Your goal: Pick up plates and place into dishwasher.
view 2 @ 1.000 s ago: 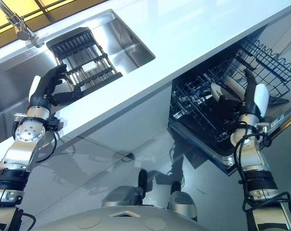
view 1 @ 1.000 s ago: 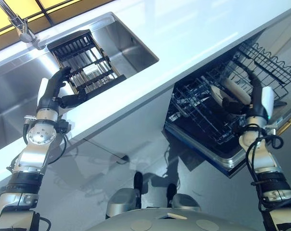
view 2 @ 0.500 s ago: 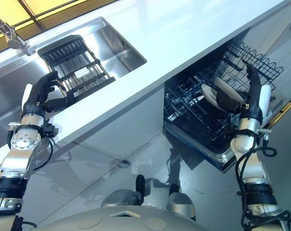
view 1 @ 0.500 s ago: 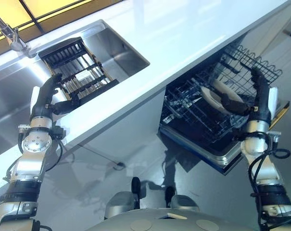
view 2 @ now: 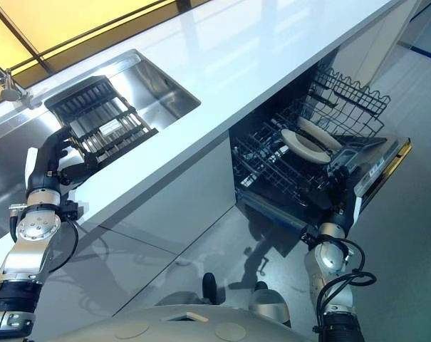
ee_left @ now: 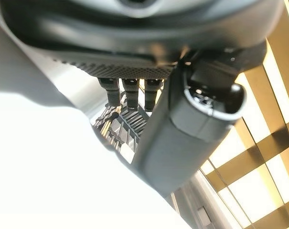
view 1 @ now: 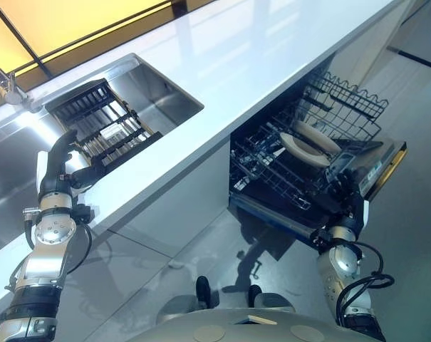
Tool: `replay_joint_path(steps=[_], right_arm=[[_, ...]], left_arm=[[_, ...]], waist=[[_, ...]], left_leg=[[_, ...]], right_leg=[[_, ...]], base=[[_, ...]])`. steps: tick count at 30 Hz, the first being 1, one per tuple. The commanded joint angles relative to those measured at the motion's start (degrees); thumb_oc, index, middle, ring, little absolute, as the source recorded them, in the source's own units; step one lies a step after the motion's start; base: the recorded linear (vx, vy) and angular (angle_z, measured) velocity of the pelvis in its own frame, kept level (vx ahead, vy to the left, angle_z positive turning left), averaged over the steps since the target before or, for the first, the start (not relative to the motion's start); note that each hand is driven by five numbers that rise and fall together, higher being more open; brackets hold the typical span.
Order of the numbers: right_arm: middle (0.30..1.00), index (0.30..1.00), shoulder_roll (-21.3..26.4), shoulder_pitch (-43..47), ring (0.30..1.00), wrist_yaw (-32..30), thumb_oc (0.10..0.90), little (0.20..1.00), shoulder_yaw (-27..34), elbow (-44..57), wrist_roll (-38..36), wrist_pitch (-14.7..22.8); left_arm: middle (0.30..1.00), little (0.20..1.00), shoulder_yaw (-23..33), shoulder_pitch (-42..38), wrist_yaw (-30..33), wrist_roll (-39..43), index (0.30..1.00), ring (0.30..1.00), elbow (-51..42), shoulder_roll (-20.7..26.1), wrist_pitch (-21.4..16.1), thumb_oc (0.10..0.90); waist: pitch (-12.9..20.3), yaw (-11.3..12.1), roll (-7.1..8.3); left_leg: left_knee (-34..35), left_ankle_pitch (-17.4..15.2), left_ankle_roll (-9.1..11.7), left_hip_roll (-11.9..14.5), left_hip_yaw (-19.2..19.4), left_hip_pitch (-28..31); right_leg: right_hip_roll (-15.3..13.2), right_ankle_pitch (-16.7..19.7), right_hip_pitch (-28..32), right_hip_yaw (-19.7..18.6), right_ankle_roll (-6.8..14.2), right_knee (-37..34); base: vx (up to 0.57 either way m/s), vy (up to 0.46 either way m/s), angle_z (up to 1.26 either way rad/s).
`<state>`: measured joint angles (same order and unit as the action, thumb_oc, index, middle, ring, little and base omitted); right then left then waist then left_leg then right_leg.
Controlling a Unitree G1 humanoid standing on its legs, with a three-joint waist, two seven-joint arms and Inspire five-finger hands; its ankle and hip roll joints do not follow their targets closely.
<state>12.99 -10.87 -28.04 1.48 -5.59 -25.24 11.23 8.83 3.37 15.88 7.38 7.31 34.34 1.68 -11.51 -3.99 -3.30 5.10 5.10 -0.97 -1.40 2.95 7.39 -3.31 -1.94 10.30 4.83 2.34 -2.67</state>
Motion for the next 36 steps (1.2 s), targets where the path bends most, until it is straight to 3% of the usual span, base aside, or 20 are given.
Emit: replay_joint_path(steps=[1,10,18,22,25,30,33,36], right_arm=[[0.9,0.9,0.83,3.77,0.9,-1.45,0.8,0.9,-0.61,4.55,-0.36,7.46],[0.9,0.9,0.53,6.07,0.9,-4.77,0.8,0.9,-4.41,-1.68,0.37,7.51],[0.9,0.9,1.84,10.26,0.9,-4.42,0.8,0.9,-6.27,-11.01,-0.23,4.62],[0.9,0.9,1.77,11.62,0.9,-6.83,0.8,0.9,-5.52,-16.06,-7.2,4.48],[0.9,0.9,0.96,12.65,0.9,-8.92,0.8,0.9,-3.86,-19.89,-13.89,6.47],[0.9,0.9,0.08,14.2,0.9,-9.55,0.8,0.9,-3.14,-21.97,-16.15,7.03],[0.9,0.9,0.06,14.87,0.9,-5.24,0.8,0.9,-3.44,-21.96,-18.03,6.07],[0.9,0.9,0.04,15.46,0.9,7.71,0.8,0.9,-4.22,-18.95,-23.93,5.07]], left_arm=[[0.9,0.9,-0.58,-1.16,1.14,0.68,0.9,0.9,-1.22,0.42,-3.32,0.8],[0.9,0.9,-3.08,-2.88,1.57,1.33,0.9,0.9,-0.59,0.71,-2.12,0.8],[0.9,0.9,-5.04,-4.57,0.1,1.42,0.9,0.9,-0.65,1.95,-0.44,0.8],[0.9,0.9,-5.39,-4.84,-0.51,1.37,0.9,0.9,-0.45,2.32,-0.22,0.8],[0.9,0.9,-5.94,-4.98,-0.88,1.67,0.9,0.9,-0.26,2.72,-0.29,0.8],[0.9,0.9,-6.85,-4.66,-1.51,1.82,0.9,0.9,-1.14,2.74,-0.03,0.8],[0.9,0.9,-7.18,-4.2,-1.59,1.49,0.9,0.9,-1.57,2.4,-0.05,0.8],[0.9,0.9,-7.01,-3.43,-1.79,0.9,0.9,0.9,-2.66,1.86,0.24,0.8]], waist=[[1.95,-0.07,-0.56],[2.15,1.06,-1.01],[2.24,3.69,-1.1],[2.26,4.67,-1.14],[2.14,5.27,-1.44],[1.94,6.28,-1.99],[1.78,6.76,-2.13],[1.56,7.18,-2.06]], left_leg=[[-1.71,-7.44,-0.29,-3.24,1.6,0.4],[-1.33,-7.09,-0.38,-3.65,0.73,0.14],[-1.7,-6.81,-0.39,-4.19,-1.54,-0.25],[-1.47,-6.59,-0.33,-4.26,-2.17,-0.17],[-1.43,-6.38,-0.36,-4.31,-2.61,-0.17],[-1.76,-6.22,-0.55,-4.61,-3.78,-0.14],[-2.06,-6.2,-0.64,-4.78,-4.38,-0.13],[-2.07,-6.1,-0.76,-4.93,-5.05,-0.03]], right_leg=[[0.65,-1.37,-5.88,0.86,3.38,5.6],[0.13,-1.6,-6.08,1.84,3.23,5.98],[-0.45,-1.78,-5.95,3.67,2.94,6.58],[-0.66,-1.57,-5.71,4.31,2.85,6.42],[-0.76,-1.51,-5.59,4.61,2.78,6.6],[-1.09,-1.44,-5.4,5.01,2.53,7.08],[-1.32,-1.3,-5.22,5.23,2.47,7.18],[-1.49,-1.07,-5.06,5.63,2.45,7.1]], base=[[-0.01,0.055,0.0],[0.0,0.025,0.01],[0.05,0.006,0.11],[0.04,0.001,0.1],[0.03,0.012,0.13],[0.03,0.023,0.12],[0.03,0.027,0.13],[0.01,0.008,0.02]])
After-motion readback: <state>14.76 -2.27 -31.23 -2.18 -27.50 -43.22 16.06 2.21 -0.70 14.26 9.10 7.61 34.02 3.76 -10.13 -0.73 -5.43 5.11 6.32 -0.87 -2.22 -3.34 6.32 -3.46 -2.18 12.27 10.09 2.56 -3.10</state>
